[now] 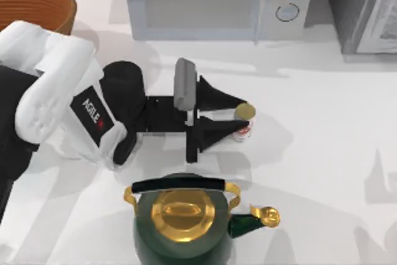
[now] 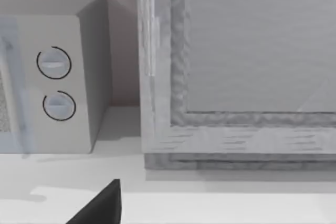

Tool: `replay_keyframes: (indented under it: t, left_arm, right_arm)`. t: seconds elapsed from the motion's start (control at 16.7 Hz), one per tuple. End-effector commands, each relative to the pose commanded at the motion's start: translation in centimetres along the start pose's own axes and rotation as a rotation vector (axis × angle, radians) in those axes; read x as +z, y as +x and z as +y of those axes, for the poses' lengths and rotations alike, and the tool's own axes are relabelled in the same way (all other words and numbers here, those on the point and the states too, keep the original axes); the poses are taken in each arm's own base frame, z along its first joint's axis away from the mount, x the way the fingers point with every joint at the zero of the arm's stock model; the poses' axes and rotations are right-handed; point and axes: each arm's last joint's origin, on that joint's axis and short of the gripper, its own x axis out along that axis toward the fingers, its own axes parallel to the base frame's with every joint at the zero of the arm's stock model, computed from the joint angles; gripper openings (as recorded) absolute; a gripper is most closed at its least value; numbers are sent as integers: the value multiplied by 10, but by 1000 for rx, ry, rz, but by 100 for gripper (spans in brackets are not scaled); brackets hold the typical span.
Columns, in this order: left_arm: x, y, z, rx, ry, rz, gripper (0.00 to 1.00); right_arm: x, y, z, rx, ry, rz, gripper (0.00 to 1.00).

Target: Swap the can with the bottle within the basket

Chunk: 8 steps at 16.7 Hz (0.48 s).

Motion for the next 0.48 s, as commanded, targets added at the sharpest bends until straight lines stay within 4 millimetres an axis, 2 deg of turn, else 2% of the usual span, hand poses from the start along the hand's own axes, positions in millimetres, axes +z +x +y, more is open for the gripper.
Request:
replay_keyframes:
  t: [0.3,0.48]
  left_arm:
    - [0,0,0,0,0,0,98]
    - [0,0,0,0,0,0,100]
  right_arm:
    - [0,0,0,0,0,0,100]
    - [0,0,0,0,0,0,100]
